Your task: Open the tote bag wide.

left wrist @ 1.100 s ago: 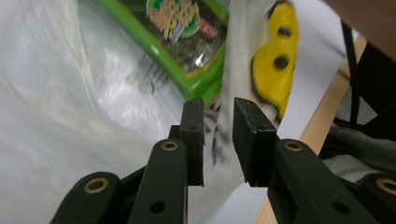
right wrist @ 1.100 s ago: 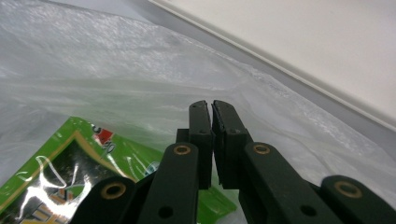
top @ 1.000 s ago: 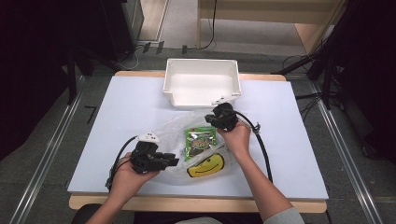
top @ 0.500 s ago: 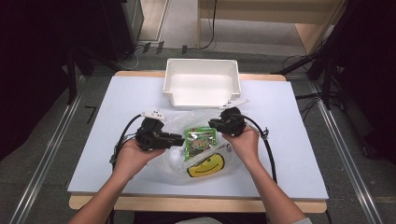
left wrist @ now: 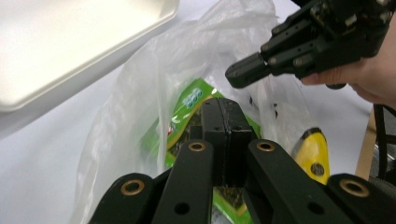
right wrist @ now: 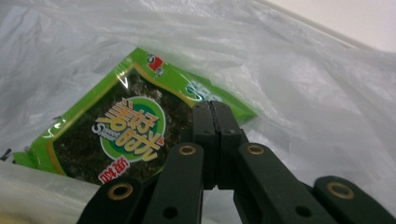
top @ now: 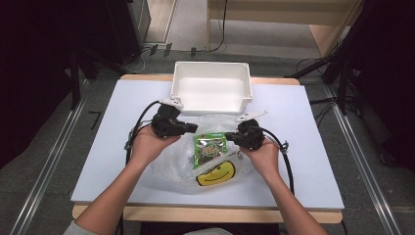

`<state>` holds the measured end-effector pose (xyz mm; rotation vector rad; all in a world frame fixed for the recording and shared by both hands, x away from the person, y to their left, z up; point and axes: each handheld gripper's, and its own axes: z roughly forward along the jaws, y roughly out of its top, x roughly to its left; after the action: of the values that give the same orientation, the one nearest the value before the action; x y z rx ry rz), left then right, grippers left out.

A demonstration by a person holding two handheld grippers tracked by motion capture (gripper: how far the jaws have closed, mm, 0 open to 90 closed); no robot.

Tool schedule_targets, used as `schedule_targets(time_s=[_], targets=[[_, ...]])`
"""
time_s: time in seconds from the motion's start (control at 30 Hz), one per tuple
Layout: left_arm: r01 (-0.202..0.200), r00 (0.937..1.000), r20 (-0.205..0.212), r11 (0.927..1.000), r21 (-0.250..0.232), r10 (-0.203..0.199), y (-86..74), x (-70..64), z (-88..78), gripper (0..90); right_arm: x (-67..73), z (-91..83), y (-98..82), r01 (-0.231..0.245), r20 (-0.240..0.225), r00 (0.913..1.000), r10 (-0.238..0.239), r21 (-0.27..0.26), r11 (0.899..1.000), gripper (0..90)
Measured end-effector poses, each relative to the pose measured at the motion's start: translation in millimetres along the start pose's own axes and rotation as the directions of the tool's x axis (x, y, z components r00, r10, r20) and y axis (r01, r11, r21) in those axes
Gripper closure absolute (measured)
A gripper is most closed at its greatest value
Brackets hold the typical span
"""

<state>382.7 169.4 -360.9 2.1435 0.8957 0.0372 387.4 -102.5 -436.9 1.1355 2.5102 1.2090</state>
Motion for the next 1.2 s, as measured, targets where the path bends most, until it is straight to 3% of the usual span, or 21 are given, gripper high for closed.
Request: schedule_targets(time_s=[0.17, 0.23, 0.47, 0.5, 0.87, 1.0, 1.2], targets=[[-0.015, 0.9998, 0.014, 0.9999, 0.004, 0.015, 7.6, 6.2, 13.1, 90.0, -4.6, -4.5, -3.7, -0.010, 0.011, 0.9999, 0.010, -0.001, 1.000, 90.0], [-0.013, 0.9999, 0.004, 0.9993, 0.034, 0.013, 6.2, 11.4, 22.1, 90.0, -5.7, -5.2, -4.9, -0.011, 0.004, 0.9999, 0.011, -0.007, 1.000, 90.0], [0.007, 0.9989, -0.046, 0.9977, 0.067, -0.004, -9.3, 32.4, 42.6, 90.0, -6.0, -2.1, -15.2, -0.012, 0.005, 0.9999, 0.012, 0.027, 1.000, 90.0], [0.022, 0.9987, -0.047, 0.9978, 0.063, -0.019, -11.1, 35.3, 44.4, 90.0, -5.7, -1.7, -16.4, -0.014, 0.003, 0.9999, 0.014, 0.036, 0.999, 90.0], [0.041, 0.9967, -0.073, 0.9972, 0.063, -0.037, -22.7, 59.7, 60.4, 90.0, -0.4, -1.9, -25.9, 0.002, 0.002, 1.0000, -0.002, 0.052, 0.999, 90.0], [0.048, 0.9948, -0.094, 0.9957, 0.080, -0.040, -28.3, 64.6, 66.3, 90.0, 0.7, -2.8, -29.6, -0.001, -0.002, 1.0000, 0.001, 0.055, 0.999, 90.0], [0.063, 0.9939, -0.094, 0.9958, 0.066, -0.056, -33.6, 67.9, 70.3, 90.0, 4.0, -3.8, -35.4, 0.002, -0.006, 1.0000, -0.002, 0.067, 0.998, 90.0]])
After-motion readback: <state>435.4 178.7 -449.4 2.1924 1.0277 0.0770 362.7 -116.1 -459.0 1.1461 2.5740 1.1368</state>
